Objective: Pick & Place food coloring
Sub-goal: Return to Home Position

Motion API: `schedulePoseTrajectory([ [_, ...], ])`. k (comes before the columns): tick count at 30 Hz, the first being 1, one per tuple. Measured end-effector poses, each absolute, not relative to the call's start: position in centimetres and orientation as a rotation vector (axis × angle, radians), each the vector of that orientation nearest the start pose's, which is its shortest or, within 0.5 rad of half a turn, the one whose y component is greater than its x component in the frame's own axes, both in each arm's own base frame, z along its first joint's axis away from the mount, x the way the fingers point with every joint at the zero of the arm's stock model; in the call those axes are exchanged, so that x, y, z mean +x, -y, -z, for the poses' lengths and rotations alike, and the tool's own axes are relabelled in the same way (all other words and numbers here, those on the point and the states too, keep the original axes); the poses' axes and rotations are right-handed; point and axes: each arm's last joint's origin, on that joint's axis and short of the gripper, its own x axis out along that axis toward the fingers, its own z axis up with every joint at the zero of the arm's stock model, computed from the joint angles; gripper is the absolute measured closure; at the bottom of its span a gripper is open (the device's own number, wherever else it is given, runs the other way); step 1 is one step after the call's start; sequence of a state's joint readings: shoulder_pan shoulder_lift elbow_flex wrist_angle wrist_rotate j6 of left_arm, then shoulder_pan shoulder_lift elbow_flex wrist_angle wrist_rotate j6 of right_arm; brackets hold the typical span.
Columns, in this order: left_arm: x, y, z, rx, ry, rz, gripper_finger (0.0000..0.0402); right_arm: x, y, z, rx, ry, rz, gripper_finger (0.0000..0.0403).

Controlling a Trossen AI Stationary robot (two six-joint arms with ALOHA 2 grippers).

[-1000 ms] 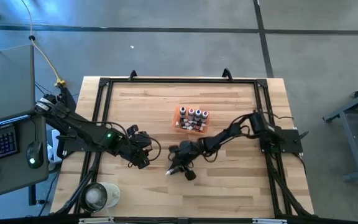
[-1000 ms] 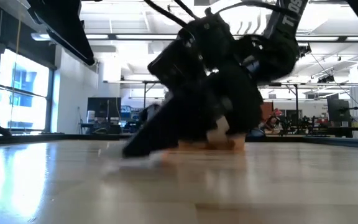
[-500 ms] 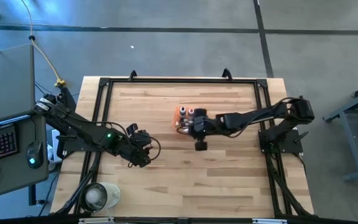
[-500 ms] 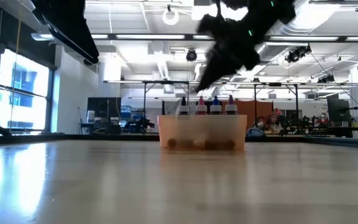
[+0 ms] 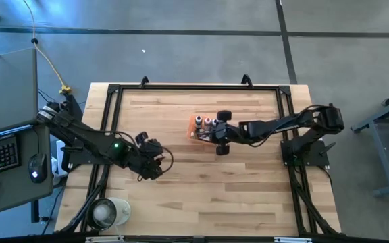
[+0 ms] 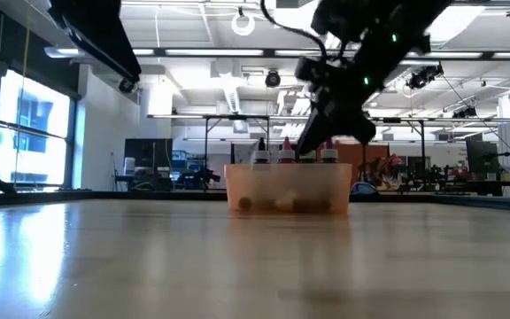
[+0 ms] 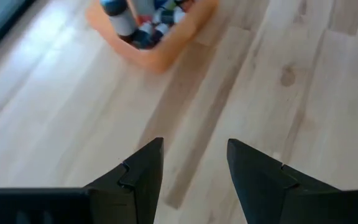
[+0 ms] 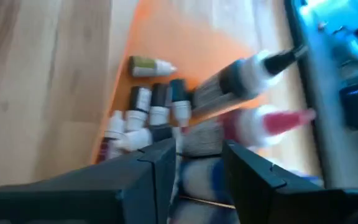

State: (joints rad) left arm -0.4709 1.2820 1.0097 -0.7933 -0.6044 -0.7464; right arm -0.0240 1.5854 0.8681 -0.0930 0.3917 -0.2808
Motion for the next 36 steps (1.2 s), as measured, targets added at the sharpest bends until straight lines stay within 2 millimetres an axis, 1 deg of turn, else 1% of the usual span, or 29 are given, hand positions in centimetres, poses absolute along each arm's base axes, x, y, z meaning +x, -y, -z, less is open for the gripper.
schedulePoseTrajectory([
  [2, 21.8, 9.2, -28.1, -0.133, -0.804, -0.457, 0.0227, 31.6, 1.4, -20.2, -0.508, -0.885, 0.278, 0.0275],
  [4, 20.8, 8.6, -29.7, -0.088, -0.821, -0.492, 0.0227, 31.7, 0.8, -22.8, -0.614, -0.915, 0.293, 0.0273],
  [6, 19.5, 7.9, -31.8, -0.06, -0.813, -0.528, 0.0227, 31.3, 0.1, -25.6, -0.665, -0.93, 0.314, 0.0274],
  [8, 17.5, 6.8, -33.7, -0.027, -0.799, -0.567, 0.0227, 30.5, -0.6, -28.1, -0.654, -0.914, 0.3, 0.0276],
  [10, 15.5, 5.7, -35.0, -0.014, -0.784, -0.573, 0.0227, 29.0, -1.1, -29.9, -0.596, -0.884, 0.244, 0.028],
  [11, 14.5, 5.2, -35.3, -0.014, -0.772, -0.564, 0.0227, 28.1, -1.3, -30.7, -0.554, -0.856, 0.214, 0.0282],
  [13, 12.6, 4.2, -35.4, -0.03, -0.743, -0.528, 0.0227, 26.0, -1.4, -31.4, -0.467, -0.793, 0.15, 0.0287],
  [15, 11.1, 3.5, -34.8, -0.064, -0.686, -0.466, 0.0227, 23.7, -1.2, -31.0, -0.401, -0.726, 0.099, 0.0292],
  [17, 10.4, 3.3, -33.4, -0.085, -0.62, -0.376, 0.0227, 21.6, -0.9, -29.9, -0.353, -0.633, 0.069, 0.0296],
  [21, 10.2, 3.6, -29.8, -0.066, -0.397, -0.106, 0.0227, 17.9, -0.7, -26.9, -0.296, -0.441, 0.04, 0.0301],
  [23, 10.4, 3.8, -28.2, -0.032, -0.263, -0.027, 0.0227, 16.3, -0.6, -25.7, -0.286, -0.358, 0.037, 0.0302],
  [25, 10.3, 3.7, -26.9, -0.001, -0.162, -0.012, 0.0227, 14.7, -0.5, -25.0, -0.277, -0.276, 0.047, 0.0301],
  [28, 9.6, 3.4, -25.5, 0.017, -0.115, -0.015, 0.0227, 12.5, -0.4, -24.7, -0.252, -0.126, 0.055, 0.0301],
  [32, 8.1, 2.5, -25.2, 0.02, -0.09, -0.041, 0.0227, 9.9, -0.5, -24.3, -0.187, 0.038, -0.015, 0.0302],
  [34, 7.1, 2.0, -25.1, 0.038, -0.073, -0.042, 0.0227, 8.9, -0.6, -23.7, -0.178, 0.103, -0.061, 0.0304],
  [36, 6.7, 1.8, -24.6, 0.023, -0.034, -0.047, 0.0227, 8.3, -0.6, -23.0, -0.178, 0.163, -0.087, 0.0304],
])
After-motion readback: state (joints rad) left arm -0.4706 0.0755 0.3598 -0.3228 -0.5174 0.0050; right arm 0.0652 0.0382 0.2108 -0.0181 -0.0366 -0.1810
